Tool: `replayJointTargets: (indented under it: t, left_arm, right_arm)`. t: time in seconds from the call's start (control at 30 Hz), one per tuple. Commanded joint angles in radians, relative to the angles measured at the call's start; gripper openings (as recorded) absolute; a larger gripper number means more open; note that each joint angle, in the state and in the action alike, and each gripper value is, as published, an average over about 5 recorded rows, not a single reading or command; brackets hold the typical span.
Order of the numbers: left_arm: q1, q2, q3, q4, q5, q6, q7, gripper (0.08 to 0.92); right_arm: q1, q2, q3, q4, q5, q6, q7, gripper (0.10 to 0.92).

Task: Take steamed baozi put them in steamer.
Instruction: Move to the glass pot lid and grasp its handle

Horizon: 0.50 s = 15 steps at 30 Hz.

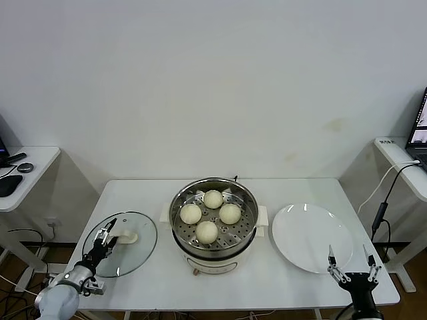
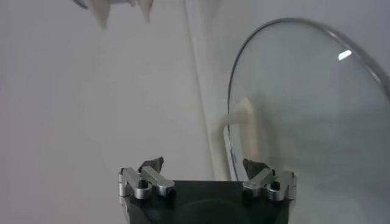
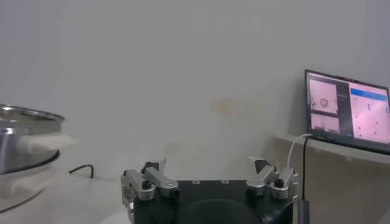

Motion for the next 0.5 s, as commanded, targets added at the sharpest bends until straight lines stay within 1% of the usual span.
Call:
replayJointTargets:
  t: [0.03, 0.1, 0.2, 0.3, 0.5]
  left_arm:
    - [-0.083, 0.010, 0.025, 0.075, 0.013, -0.001, 0.009, 0.823]
    - [-0.085, 0.011, 0.026, 0.077, 0.006, -0.001, 0.012, 0.823]
    - [-0.085, 0.010, 0.027, 0.080, -0.001, 0.000, 0.017, 0.801]
    - [-0.088, 0.006, 0.028, 0.086, -0.005, 0.000, 0.019, 0.732]
    - [-0.100, -0.003, 0.037, 0.106, -0.015, 0.001, 0.025, 0.558]
  right_arm:
    - [-0.008, 0.011, 0.000, -0.003, -0.015, 0.002, -0.001, 0.823]
    - [-0.008, 0.012, -0.003, -0.004, -0.018, 0.002, -0.001, 0.823]
    - [-0.008, 0.014, -0.008, -0.006, -0.022, 0.002, -0.002, 0.823]
    - [-0.009, 0.017, -0.014, -0.007, -0.027, 0.002, -0.003, 0.823]
    - [-0.015, 0.021, -0.024, -0.009, -0.040, 0.006, -0.005, 0.823]
